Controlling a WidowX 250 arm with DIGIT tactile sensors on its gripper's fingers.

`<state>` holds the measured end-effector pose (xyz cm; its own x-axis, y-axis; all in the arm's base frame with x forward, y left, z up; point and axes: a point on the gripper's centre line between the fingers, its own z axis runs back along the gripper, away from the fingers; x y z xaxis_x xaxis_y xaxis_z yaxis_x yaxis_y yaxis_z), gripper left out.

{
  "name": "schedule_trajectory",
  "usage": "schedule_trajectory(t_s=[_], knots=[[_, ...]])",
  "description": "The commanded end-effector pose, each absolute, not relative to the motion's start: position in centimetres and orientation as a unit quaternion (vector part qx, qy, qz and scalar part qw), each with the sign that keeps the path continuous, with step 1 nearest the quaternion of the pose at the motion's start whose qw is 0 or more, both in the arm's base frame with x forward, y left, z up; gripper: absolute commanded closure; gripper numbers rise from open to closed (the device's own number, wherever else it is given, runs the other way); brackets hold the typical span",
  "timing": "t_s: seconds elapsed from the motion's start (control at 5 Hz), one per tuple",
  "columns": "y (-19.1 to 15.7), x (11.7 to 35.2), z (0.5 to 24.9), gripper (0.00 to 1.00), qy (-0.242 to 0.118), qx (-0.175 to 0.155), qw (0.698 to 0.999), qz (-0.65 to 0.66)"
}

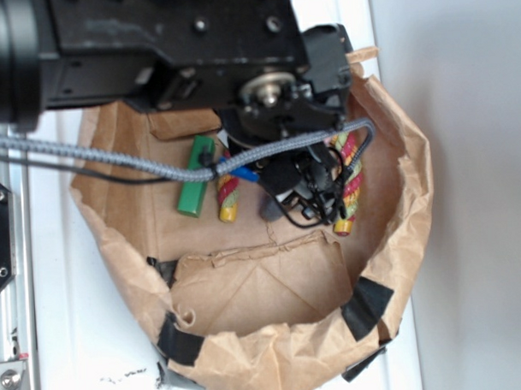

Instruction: Grab the gray animal.

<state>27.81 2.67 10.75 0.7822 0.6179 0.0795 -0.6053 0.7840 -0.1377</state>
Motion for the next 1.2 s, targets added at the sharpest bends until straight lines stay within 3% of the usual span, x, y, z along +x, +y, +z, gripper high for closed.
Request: schedule_trajectory(t_s=[0.0, 0.2, 0.8, 1.0], knots=[[3.9, 30.0, 8.7, 0.0, -0.08, -0.056, 0.946, 0.31], [3.5, 30.5, 7.6, 0.0, -0.074, -0.052, 0.948, 0.305], [3.1, 32.7, 3.6, 0.0, -0.106, 0.001, 0.944, 0.312], [3.0, 32.9, 3.3, 0.0, -0.109, 0.007, 0.944, 0.31]])
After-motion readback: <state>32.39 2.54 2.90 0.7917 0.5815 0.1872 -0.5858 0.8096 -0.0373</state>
